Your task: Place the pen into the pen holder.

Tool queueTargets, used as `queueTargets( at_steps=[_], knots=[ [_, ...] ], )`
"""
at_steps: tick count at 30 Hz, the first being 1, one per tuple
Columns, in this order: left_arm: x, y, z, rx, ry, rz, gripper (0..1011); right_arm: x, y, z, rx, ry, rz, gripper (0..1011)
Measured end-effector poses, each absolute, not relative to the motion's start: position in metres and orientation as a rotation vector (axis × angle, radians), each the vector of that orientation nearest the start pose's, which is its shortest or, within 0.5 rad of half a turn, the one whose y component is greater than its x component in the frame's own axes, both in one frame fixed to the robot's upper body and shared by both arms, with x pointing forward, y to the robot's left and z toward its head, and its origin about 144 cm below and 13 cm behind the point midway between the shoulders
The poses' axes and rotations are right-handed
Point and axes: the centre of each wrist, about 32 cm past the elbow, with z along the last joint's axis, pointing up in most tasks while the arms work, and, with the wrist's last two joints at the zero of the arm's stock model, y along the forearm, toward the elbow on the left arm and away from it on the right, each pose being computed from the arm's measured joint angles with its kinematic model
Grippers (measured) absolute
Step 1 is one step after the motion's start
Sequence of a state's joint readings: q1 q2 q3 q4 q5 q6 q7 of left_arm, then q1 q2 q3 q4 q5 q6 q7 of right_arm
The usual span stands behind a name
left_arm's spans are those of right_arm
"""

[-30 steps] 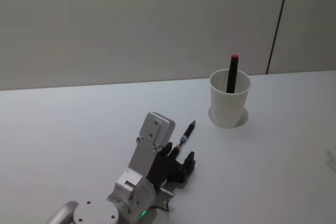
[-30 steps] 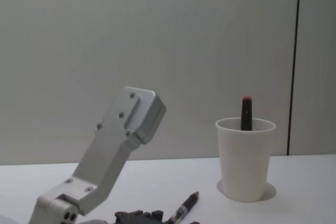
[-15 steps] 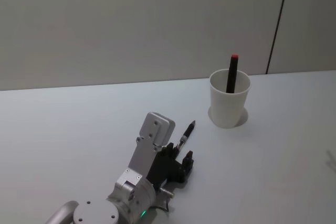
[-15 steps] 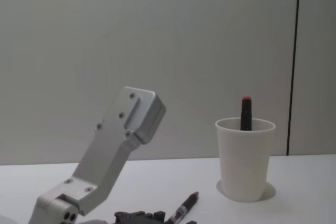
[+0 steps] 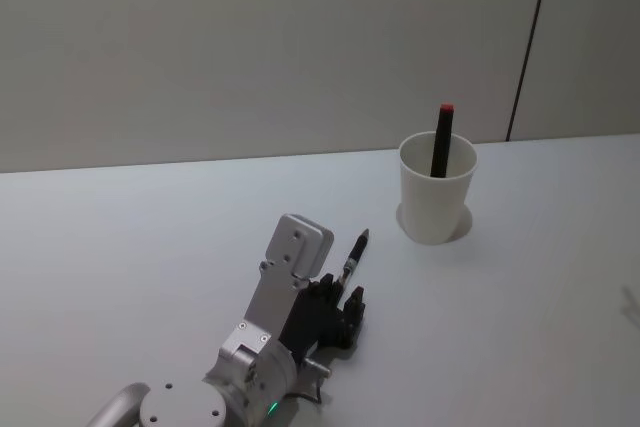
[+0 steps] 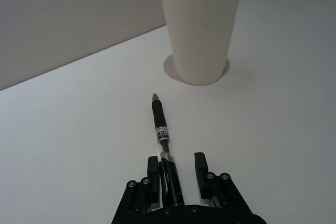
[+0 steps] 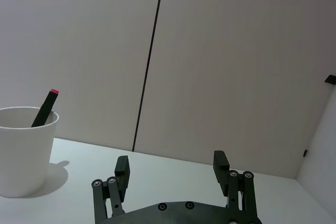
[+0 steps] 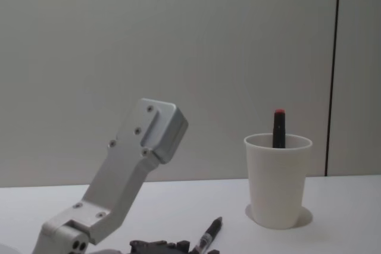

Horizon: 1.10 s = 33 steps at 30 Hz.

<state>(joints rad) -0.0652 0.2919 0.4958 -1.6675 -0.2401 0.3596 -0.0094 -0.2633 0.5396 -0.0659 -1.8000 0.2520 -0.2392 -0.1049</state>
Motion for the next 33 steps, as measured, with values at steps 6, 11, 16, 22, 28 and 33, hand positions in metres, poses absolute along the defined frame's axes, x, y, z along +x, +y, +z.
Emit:
queueTargets(
  at_steps=[6,11,16,22,28,33],
  knots=[
    [0.4380,0.1553,1.1553,0.337,0.144,1.057,376,0.3877,-0.3250,1.1617,-0.038,-0.308,-1.450,1002],
    [0.4380,0.1553,1.1552,0.337,0.144,1.057,342,0.3877,-0.3250,1.1617,-0.038,-0.308,-1.450,1001],
    [0.4380,0.1553,1.1552,0.337,0.144,1.057,310,0.3877,-0.3250,1.1617,-0.038,-0.308,-1.450,1002],
    [0.4380,0.1553,1.1552,0.337,0.144,1.057,236,0.3878,-0.3250,1.1617,-0.038,-0.308,-1.450,1001],
    [0.4380,0.1553,1.1552,0.337,0.144,1.057,172,0.3877,-0.3250,1.1617,-0.038,-0.308,-1.450,1002],
    [0.4380,0.1553,1.1552,0.337,0.144,1.057,170,0.3877,-0.3250,1.1617,-0.038,-0.308,-1.450,1001]
  ],
)
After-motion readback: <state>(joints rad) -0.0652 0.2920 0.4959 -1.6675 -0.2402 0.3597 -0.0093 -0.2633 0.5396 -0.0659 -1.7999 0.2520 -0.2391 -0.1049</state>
